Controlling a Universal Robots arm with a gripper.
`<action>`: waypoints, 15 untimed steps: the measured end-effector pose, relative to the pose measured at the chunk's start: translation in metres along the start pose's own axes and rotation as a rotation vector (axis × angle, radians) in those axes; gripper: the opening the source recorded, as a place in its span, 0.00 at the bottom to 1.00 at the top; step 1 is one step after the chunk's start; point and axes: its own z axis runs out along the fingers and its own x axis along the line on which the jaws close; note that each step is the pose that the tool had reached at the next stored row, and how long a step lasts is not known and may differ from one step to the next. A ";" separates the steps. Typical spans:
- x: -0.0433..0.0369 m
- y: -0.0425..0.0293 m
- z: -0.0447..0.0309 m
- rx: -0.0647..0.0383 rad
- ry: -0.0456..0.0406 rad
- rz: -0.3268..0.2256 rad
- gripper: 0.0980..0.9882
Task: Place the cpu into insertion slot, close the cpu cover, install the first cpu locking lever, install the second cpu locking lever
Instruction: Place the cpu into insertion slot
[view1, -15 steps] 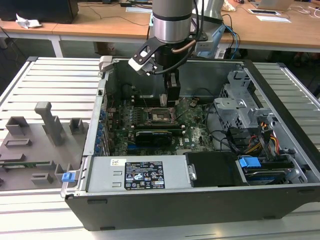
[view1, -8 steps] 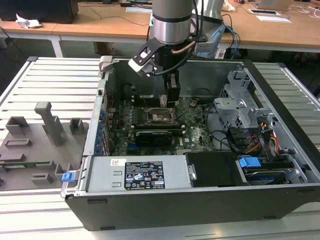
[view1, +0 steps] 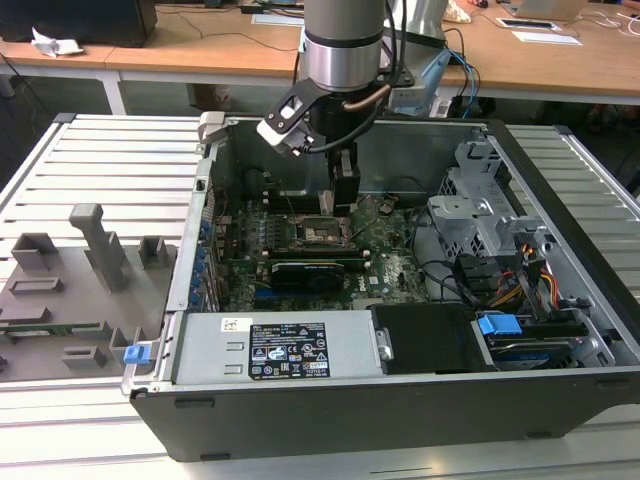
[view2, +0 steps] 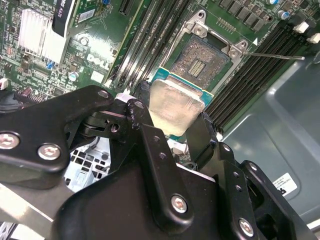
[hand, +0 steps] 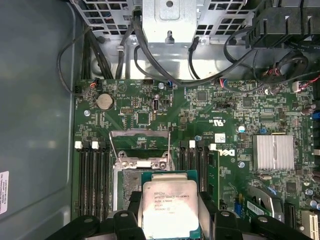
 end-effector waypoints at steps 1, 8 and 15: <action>0.0000 0.0000 0.0003 0.000 0.0001 0.000 0.49; 0.0000 -0.0002 0.0021 0.000 0.0000 0.000 0.49; -0.0001 -0.0003 0.0034 0.000 0.0001 0.000 0.49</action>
